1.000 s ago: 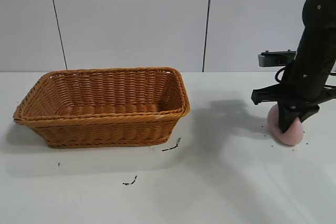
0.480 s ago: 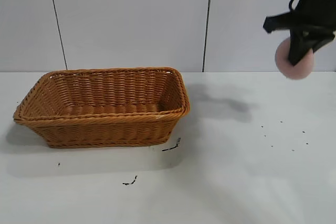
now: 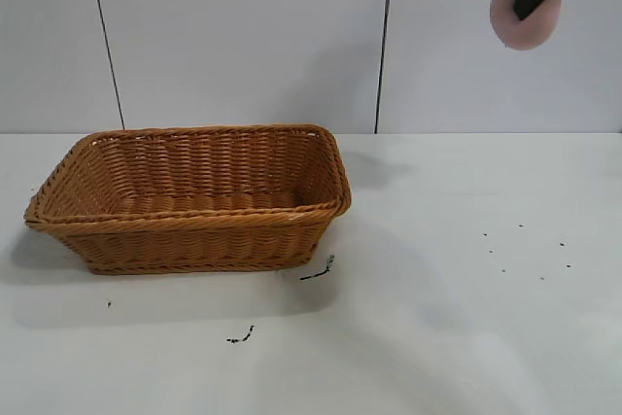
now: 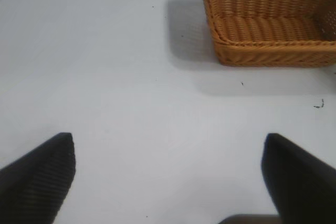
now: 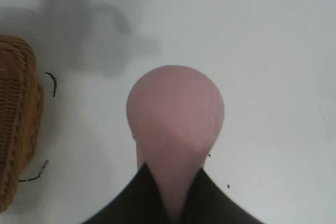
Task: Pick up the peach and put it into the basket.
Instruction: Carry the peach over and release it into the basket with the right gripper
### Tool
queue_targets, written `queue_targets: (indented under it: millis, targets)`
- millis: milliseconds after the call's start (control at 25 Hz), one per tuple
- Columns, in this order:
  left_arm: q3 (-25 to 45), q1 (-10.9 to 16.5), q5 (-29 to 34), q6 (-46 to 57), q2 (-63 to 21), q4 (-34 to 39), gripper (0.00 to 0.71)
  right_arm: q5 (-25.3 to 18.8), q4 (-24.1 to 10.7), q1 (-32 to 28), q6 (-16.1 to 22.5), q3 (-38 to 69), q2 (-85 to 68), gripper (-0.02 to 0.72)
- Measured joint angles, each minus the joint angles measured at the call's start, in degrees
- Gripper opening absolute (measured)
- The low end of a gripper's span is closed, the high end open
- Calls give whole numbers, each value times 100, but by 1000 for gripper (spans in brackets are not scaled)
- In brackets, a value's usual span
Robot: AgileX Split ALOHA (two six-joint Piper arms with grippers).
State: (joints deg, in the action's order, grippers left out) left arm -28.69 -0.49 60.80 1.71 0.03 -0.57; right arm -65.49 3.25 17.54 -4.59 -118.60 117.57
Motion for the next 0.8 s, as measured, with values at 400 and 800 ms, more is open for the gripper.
queue_targets:
  millis: [400, 800]
  targets:
    - [0, 0, 0, 0, 0, 0, 693, 175, 77, 1744, 0, -415, 838, -15]
    - [0, 0, 0, 0, 0, 0, 693, 1122, 58, 2012, 0, -422, 2103, -15]
